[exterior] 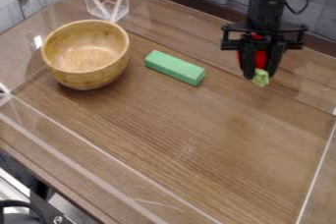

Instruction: Move the red fruit to the right

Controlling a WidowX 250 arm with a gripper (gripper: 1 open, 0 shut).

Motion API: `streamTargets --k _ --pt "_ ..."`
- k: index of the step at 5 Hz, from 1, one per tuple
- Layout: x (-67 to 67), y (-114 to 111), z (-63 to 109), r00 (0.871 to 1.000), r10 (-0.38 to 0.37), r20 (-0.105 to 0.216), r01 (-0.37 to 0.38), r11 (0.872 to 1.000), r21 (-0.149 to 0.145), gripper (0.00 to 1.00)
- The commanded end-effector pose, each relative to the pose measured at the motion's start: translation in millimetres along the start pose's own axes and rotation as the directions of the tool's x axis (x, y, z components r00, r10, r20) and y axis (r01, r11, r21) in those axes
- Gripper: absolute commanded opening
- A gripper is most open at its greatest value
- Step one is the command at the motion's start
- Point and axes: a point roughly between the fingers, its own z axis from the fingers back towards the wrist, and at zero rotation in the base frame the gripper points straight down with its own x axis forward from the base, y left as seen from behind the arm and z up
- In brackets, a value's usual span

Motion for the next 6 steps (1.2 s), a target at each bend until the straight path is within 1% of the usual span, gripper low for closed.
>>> streamTargets --k 1,2,3,4,5,6 --pt "11.0 -4.1 20.5 0.999 0.016 0.051 -0.014 0.999 -0.047 0.00" --pt "14.9 -4.5 19.7 0.998 0.035 0.052 -0.032 0.998 -0.050 0.00" --pt "-1.9 -9.2 15.8 0.997 -0.066 0.044 0.068 0.997 -0.037 0.00" --pt "-20.4 -15.9 6.4 0.984 -0.176 0.033 0.176 0.984 -0.021 0.00" --pt "-30.9 -18.7 -4.8 0.965 -0.260 0.026 0.260 0.965 -0.010 0.00" --pt "-35.9 -19.4 -11.9 0.955 -0.297 0.018 0.297 0.955 -0.011 0.00"
